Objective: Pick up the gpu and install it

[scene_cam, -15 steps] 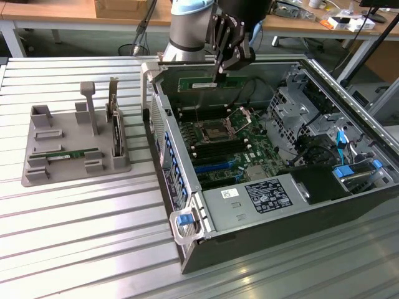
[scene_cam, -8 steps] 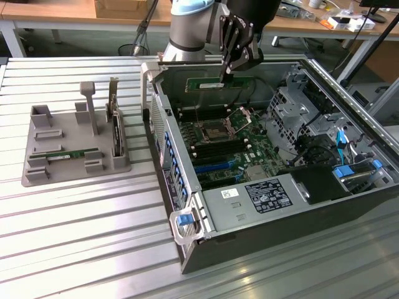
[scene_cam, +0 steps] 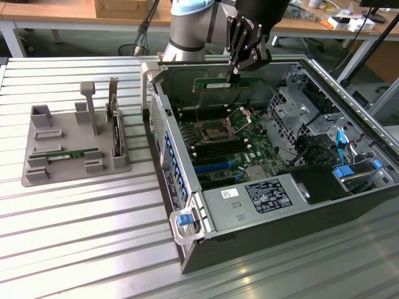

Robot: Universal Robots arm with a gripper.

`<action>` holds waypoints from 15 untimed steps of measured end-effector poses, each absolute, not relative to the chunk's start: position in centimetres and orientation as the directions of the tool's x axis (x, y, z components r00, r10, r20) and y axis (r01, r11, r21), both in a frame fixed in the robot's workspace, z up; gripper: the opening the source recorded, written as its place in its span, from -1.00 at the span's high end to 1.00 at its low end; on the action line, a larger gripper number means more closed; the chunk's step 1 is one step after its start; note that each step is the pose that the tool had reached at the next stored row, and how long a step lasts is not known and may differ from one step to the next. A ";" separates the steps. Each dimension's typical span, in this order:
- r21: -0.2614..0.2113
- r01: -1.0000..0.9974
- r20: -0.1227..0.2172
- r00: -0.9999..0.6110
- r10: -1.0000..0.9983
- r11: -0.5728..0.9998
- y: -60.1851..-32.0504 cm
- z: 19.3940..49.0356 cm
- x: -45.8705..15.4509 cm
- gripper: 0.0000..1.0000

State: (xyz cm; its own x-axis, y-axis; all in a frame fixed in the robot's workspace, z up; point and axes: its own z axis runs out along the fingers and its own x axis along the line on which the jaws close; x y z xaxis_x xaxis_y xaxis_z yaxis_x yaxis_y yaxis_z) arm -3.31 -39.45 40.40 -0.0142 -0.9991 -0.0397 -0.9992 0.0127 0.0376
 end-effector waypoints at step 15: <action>0.038 -0.999 -0.040 -0.014 -0.999 0.013 -39.5 40.2 -0.4 0.76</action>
